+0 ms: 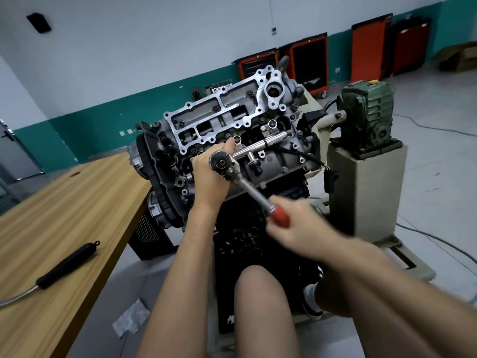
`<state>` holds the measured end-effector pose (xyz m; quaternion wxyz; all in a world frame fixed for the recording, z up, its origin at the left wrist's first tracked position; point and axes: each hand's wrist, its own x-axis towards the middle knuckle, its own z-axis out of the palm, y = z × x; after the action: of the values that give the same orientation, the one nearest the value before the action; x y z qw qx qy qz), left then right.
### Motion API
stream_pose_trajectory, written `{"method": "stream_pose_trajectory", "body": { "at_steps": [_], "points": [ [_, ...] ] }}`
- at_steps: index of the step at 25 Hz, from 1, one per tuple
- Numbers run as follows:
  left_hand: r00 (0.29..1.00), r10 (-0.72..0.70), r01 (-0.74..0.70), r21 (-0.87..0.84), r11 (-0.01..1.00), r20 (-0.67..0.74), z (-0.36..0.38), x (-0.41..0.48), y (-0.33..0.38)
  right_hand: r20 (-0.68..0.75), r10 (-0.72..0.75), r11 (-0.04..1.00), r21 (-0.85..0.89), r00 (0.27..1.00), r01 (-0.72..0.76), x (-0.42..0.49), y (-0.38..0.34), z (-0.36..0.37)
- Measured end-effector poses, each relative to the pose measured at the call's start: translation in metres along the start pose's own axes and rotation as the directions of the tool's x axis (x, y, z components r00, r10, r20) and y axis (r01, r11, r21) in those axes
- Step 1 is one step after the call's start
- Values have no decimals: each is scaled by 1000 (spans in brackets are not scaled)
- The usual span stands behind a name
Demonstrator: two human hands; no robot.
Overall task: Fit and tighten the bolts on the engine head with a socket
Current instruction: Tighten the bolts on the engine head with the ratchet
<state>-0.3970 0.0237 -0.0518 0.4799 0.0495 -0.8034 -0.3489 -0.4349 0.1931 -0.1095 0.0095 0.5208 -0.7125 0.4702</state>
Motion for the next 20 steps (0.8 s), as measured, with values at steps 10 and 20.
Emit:
{"method": "stream_pose_trajectory", "body": {
  "at_steps": [10,20],
  "points": [
    [996,-31,29,-31,999,-82,9,-2,0,-151,126,986,124,980,-108,-16,-7,29],
    [999,26,-27,20,999,31,3,7,3,179,9,893,-444,984,73,42,2,-90]
  ]
}}
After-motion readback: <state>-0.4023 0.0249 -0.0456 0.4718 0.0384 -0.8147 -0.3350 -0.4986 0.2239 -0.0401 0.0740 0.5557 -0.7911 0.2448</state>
